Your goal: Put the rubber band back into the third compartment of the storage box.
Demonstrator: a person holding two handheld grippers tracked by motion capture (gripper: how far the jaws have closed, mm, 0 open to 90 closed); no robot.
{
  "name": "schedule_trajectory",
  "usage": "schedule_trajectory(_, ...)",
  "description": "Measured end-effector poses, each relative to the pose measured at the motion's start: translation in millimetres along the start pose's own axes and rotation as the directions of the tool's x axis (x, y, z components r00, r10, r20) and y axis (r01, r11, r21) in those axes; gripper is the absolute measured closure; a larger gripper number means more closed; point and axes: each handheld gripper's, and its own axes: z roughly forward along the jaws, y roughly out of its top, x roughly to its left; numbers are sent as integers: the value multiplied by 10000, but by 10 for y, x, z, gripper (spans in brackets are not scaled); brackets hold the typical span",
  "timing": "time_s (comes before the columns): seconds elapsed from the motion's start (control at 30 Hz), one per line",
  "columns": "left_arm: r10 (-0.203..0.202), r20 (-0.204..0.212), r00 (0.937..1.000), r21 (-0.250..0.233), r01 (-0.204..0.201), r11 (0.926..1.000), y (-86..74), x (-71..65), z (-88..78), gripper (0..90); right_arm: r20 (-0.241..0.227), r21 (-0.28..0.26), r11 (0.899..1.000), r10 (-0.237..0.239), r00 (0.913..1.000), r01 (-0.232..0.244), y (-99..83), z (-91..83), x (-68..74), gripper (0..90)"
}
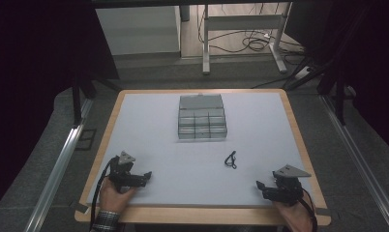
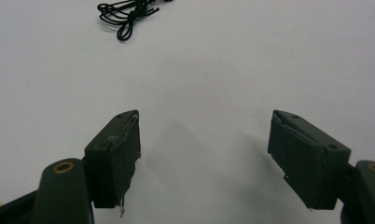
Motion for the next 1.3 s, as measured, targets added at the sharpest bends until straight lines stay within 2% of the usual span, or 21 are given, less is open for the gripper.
schedule_trajectory(0.37, 18, -7, 10000, 0, -18, 10000, 0, 1, 0, 0, 49, 147, 9999, 21, 10000, -22, 107, -12, -5, 254)
schedule_trajectory(0.6, 18, -9, 10000, -1, -18, 10000, 0, 1, 0, 0, 40, 383, 9992, -138, 9999, 136, 153, 24, 8, 276)
schedule_trajectory(0.7, 19, -7, 10000, -1, -19, 10000, 0, 1, 0, 0, -34, 663, 9977, -169, 9999, 170, 176, 59, 4, 285)
schedule_trajectory(1.07, 16, -6, 10000, -8, -16, 10000, 0, 1, 1, 0, -221, 928, 9948, -397, 9990, 415, 285, 120, 32, 302)
schedule_trajectory(1.3, 20, -5, 10000, -3, -20, 10000, 0, 2, 0, 0, -520, 1241, 9909, -457, 9976, 518, 379, 181, 14, 335)
